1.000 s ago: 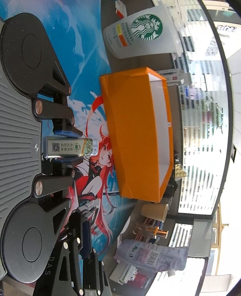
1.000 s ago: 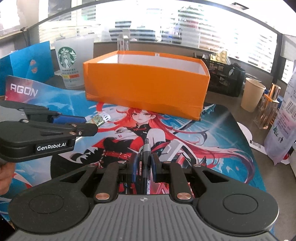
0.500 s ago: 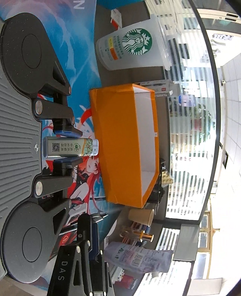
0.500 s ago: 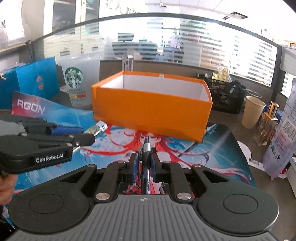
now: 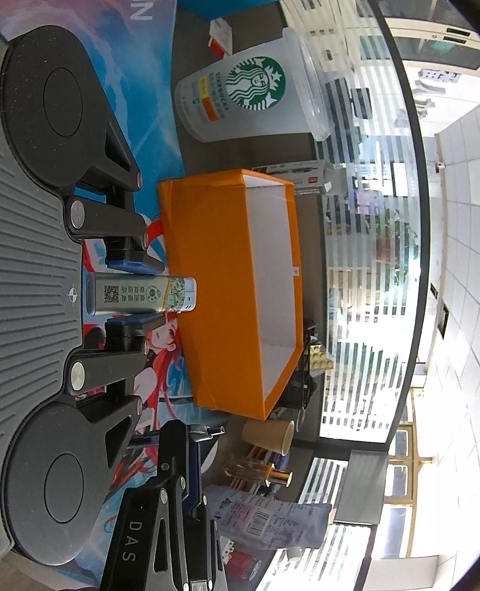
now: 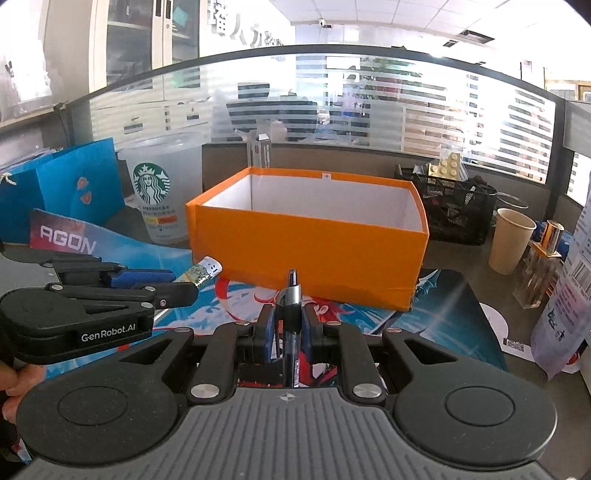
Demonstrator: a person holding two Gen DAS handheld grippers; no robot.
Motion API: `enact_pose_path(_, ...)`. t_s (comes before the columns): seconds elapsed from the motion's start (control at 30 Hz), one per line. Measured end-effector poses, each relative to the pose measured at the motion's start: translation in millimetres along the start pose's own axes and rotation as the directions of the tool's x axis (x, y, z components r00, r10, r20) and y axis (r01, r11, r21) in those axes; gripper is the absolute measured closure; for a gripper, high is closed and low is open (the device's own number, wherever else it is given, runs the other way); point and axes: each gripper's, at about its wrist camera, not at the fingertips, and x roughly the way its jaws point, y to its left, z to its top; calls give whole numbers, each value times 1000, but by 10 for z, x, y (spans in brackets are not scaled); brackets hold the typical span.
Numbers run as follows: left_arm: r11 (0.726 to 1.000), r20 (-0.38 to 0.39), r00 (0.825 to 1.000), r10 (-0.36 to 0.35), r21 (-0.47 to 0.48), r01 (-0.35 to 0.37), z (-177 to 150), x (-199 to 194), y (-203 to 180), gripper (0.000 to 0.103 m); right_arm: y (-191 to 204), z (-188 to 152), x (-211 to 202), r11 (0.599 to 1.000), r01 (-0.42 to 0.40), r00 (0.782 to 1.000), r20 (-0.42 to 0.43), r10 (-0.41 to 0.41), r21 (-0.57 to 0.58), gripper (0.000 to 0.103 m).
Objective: Organize rigid objects
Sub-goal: 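Carry the lighter with the left tool while the right carries the marker toward the box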
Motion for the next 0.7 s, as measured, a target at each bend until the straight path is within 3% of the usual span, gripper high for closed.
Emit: enact_pose_path(0.7,1000,21,1000,4,-14,-4,226,78,84,82,-113,231,41,999,-18,997,81,15,34,89)
